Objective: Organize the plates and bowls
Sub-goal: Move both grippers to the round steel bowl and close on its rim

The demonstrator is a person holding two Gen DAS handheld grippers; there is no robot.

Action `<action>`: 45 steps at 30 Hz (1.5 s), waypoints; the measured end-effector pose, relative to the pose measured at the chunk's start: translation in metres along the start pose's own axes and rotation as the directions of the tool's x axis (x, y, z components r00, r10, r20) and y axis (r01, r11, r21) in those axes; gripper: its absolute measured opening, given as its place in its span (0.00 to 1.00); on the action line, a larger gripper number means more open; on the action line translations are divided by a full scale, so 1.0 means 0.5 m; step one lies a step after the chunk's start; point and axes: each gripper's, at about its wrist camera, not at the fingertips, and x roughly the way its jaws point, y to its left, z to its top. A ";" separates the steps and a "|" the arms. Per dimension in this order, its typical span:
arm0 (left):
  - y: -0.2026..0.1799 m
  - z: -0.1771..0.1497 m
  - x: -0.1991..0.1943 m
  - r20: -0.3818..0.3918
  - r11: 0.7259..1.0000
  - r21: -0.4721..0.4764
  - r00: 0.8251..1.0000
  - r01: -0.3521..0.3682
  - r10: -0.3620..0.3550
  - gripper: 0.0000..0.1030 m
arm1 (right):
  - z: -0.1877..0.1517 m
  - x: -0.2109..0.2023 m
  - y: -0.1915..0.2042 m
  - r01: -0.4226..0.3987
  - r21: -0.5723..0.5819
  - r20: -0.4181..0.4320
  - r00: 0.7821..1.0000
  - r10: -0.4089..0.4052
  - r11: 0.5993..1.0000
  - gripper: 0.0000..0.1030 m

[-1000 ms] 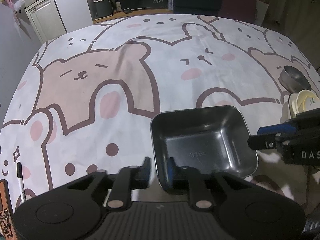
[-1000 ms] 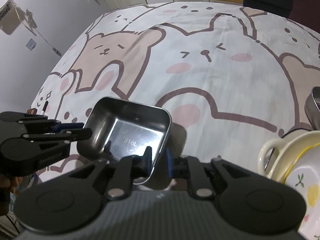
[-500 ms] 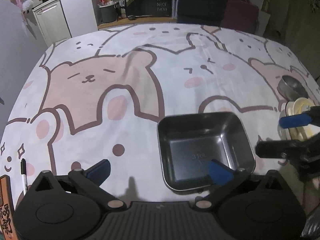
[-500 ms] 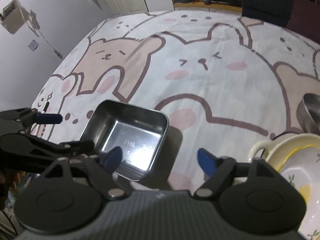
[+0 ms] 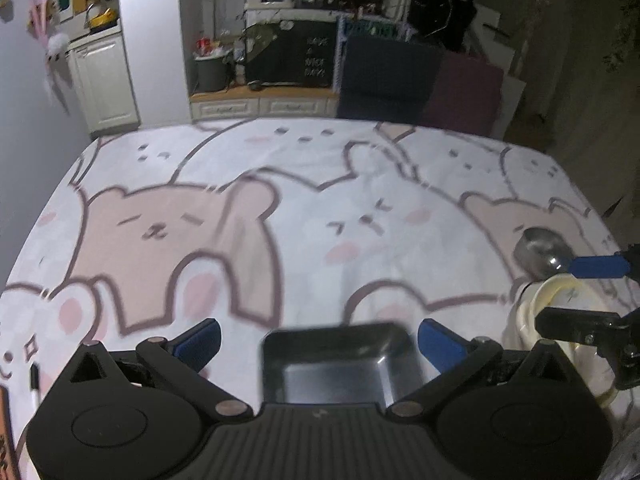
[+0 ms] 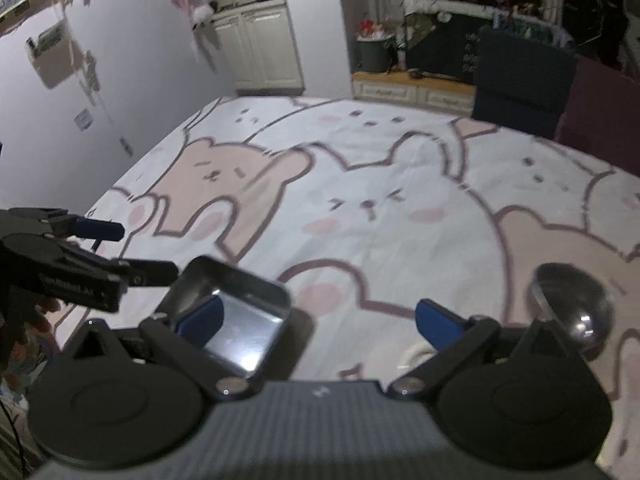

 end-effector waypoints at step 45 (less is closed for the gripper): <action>-0.490 0.153 0.368 -0.164 0.955 0.008 0.943 0.296 -0.290 0.40 | -0.066 0.021 -0.560 0.206 0.411 -0.128 0.978 -0.168 0.888 0.40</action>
